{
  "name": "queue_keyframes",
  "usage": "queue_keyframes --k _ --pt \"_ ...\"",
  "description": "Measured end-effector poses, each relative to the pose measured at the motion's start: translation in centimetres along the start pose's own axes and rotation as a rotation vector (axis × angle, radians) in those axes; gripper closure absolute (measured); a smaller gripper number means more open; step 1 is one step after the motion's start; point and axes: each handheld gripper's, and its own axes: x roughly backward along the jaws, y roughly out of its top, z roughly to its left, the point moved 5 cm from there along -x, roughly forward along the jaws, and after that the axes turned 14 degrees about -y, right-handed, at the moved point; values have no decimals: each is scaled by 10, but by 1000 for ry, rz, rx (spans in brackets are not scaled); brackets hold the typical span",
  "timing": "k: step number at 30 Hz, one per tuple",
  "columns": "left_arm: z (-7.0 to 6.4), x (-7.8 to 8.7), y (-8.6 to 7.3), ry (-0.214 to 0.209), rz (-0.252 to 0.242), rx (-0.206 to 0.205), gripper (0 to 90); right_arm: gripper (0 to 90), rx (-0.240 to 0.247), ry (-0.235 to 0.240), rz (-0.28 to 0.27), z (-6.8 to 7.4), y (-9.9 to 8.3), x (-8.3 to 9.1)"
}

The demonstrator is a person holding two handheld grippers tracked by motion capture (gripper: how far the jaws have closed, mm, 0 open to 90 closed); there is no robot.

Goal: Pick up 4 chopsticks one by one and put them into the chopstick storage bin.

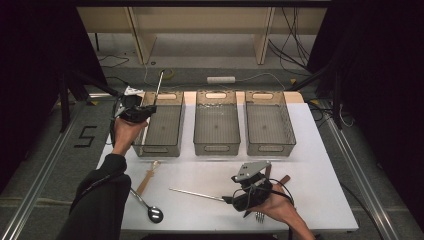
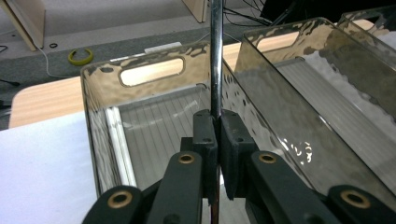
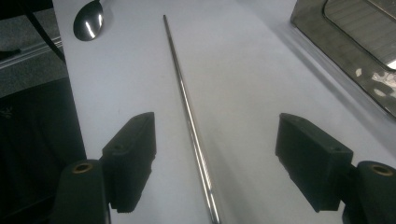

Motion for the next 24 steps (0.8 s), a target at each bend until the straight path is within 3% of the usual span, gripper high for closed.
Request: queue_keyframes --k 12,15,17,20,24 --pt "8 -9 -17 22 22 38 834 300 9 9 4 2 1 -1" --pt "7 -9 -19 36 26 68 743 300 9 8 6 2 1 -1" --pt "4 -6 -20 36 27 67 722 300 11 6 6 1 1 -1" --pt "-8 2 -21 -8 19 83 624 301 12 1 16 0 1 0" --pt "-31 15 -30 -79 30 53 450 320 27 10 30 -4 3 2"
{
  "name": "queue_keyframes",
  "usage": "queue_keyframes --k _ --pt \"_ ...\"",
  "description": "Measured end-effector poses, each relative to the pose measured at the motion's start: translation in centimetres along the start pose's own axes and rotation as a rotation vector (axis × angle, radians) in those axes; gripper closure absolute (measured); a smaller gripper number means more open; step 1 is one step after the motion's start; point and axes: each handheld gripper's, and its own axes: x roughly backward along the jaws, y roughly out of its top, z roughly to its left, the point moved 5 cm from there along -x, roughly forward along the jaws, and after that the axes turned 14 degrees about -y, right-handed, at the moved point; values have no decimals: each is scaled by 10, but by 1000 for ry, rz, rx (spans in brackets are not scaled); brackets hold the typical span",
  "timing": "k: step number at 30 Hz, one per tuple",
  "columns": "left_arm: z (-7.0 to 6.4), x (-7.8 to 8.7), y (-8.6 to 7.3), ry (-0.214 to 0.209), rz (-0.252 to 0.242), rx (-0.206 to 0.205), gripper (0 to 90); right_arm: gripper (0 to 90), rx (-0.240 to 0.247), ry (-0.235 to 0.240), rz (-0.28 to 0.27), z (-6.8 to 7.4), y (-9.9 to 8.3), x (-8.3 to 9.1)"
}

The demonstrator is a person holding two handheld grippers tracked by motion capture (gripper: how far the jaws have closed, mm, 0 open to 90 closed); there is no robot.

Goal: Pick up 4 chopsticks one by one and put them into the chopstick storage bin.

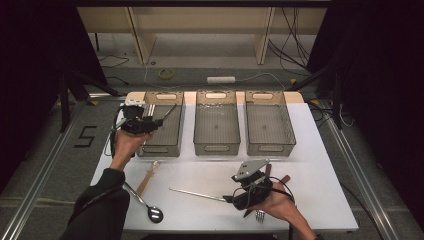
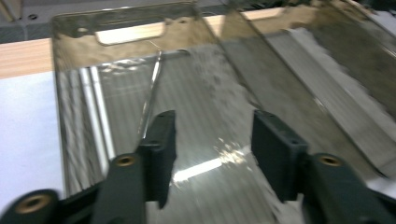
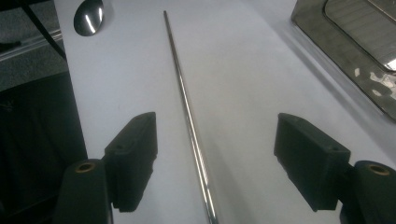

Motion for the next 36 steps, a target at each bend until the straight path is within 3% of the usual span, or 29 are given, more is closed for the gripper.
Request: queue_keyframes --k 6,11,13,14,22,24,31,36 --pt "-32 9 -20 -86 27 -59 336 357 42 21 91 -2 1 -2" --pt "-54 15 -29 -155 6 -104 280 397 85 21 162 -3 4 -7" --pt "-61 17 -33 -200 -11 -87 241 408 93 16 190 -3 5 -9" --pt "-66 18 -36 -216 -19 -97 231 415 97 20 198 -3 5 -10" --pt "-87 24 -57 -244 -48 -166 199 451 117 29 274 -2 2 -15" --pt "-91 26 -62 -247 -58 -173 192 460 143 23 274 -3 1 -17" --pt "-106 33 -77 -266 -82 -204 182 496 153 24 298 -2 3 -19" --pt "-115 34 -87 -279 -59 -220 179 524 177 18 316 -1 2 -22"
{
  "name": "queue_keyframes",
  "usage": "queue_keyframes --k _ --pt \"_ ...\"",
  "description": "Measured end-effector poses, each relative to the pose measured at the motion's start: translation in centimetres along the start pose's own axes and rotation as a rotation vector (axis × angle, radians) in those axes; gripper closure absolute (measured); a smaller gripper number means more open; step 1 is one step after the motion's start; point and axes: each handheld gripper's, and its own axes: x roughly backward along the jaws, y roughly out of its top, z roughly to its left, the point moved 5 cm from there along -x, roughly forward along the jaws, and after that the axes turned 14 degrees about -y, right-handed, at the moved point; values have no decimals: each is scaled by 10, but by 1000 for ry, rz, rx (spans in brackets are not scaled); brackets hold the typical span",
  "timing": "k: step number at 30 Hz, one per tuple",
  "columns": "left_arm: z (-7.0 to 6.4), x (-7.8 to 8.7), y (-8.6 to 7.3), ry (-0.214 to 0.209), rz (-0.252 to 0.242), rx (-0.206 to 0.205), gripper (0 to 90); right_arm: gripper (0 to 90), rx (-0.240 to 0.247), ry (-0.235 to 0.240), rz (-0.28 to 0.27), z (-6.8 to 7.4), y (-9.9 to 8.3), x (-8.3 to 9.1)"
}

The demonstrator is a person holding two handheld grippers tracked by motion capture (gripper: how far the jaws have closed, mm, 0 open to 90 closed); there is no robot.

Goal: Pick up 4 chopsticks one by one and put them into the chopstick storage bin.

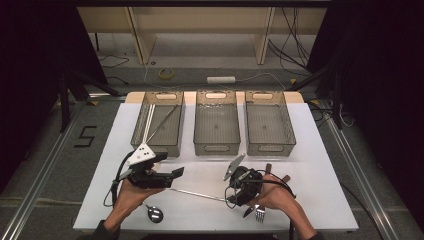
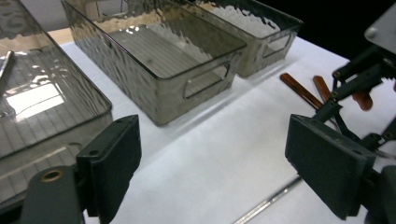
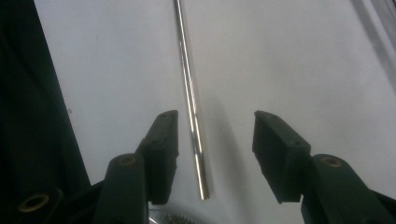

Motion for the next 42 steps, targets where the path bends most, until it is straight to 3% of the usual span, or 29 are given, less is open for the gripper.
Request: queue_keyframes --k 6,20,32,42 --pt "-6 -1 -10 5 36 -17 175 563 23 4 29 3 1 -4" --pt "-22 2 -20 -17 54 -40 173 685 88 4 112 10 2 -14" --pt "-22 1 -22 -21 77 -39 173 776 106 17 170 14 -2 -23" --pt "-24 -2 -23 -22 91 -47 173 847 118 20 177 15 0 -24"
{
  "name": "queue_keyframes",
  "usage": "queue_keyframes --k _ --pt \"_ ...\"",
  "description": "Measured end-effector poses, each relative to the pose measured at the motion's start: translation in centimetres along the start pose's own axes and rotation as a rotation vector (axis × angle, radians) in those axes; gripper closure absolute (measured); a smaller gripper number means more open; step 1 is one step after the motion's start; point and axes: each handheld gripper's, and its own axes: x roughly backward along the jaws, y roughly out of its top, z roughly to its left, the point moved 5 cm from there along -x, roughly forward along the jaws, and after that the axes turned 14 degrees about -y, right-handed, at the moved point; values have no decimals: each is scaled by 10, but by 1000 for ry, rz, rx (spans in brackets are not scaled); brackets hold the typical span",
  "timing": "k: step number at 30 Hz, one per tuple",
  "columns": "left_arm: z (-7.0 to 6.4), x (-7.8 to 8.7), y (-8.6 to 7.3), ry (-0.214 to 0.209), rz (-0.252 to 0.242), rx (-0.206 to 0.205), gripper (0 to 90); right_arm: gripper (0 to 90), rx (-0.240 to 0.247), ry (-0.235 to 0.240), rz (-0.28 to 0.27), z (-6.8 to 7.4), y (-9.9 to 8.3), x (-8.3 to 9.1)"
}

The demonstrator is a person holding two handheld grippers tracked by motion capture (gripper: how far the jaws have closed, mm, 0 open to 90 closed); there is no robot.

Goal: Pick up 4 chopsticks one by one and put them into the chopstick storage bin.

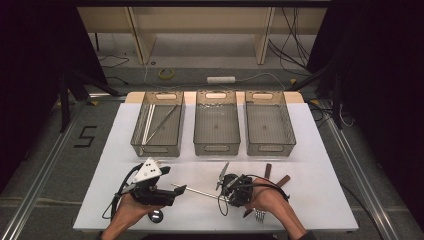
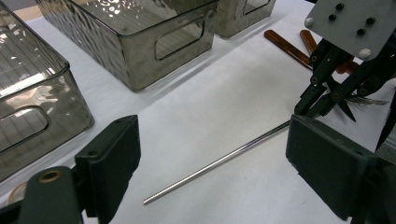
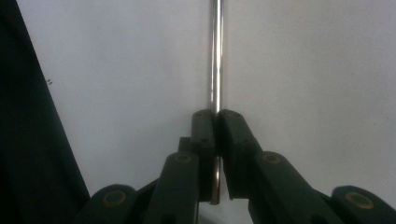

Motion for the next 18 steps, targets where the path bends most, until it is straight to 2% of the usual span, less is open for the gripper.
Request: queue_keyframes --k 7,10,14,16,18 --pt "-2 -2 0 -21 18 -17 177 852 9 11 -9 -2 -1 1" --pt "-4 -8 -3 -37 66 -27 179 852 7 10 -19 -4 -2 5" --pt "-7 -18 -2 -69 103 -53 185 853 18 -1 -32 -6 -2 15" --pt "-8 -27 -5 -101 156 -70 197 853 29 -8 -41 -7 -1 20" --pt "-8 -36 -7 -114 200 -98 212 853 26 -11 -48 -7 0 24"
